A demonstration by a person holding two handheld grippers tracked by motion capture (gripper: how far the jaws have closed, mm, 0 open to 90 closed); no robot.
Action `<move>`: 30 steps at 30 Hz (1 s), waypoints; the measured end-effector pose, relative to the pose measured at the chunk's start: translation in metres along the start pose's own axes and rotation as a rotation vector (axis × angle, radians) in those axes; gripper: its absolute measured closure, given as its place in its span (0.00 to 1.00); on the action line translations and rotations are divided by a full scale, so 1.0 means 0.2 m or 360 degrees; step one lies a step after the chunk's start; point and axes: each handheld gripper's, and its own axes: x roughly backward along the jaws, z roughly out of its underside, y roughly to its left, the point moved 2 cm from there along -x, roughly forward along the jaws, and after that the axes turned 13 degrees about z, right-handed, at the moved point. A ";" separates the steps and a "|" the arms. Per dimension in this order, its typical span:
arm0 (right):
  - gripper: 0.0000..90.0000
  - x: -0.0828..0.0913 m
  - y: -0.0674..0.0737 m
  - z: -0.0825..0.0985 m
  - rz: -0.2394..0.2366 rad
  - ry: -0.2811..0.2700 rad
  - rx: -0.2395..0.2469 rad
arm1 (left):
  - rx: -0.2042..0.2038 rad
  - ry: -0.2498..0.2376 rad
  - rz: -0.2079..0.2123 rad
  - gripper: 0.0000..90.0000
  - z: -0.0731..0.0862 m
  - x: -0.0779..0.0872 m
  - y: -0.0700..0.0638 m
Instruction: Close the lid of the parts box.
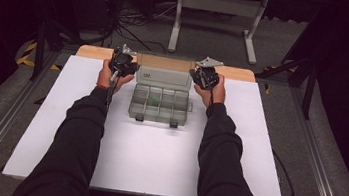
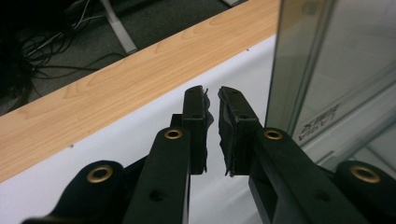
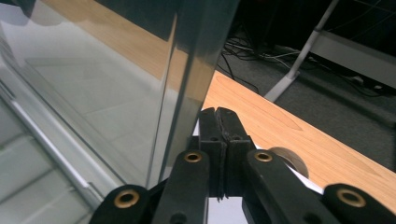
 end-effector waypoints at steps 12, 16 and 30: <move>1.00 0.15 0.02 -0.04 -0.0094 -0.0053 -0.0041 | -0.0075 -0.0090 0.0032 0.90 -0.02 0.16 -0.10; 1.00 0.19 0.03 -0.05 -0.0107 -0.0034 -0.0038 | -0.0091 -0.0093 0.0034 0.89 -0.01 0.18 -0.12; 1.00 0.26 0.06 -0.01 -0.0125 -0.0019 -0.0025 | -0.0169 -0.0018 0.0020 0.94 0.03 0.23 -0.19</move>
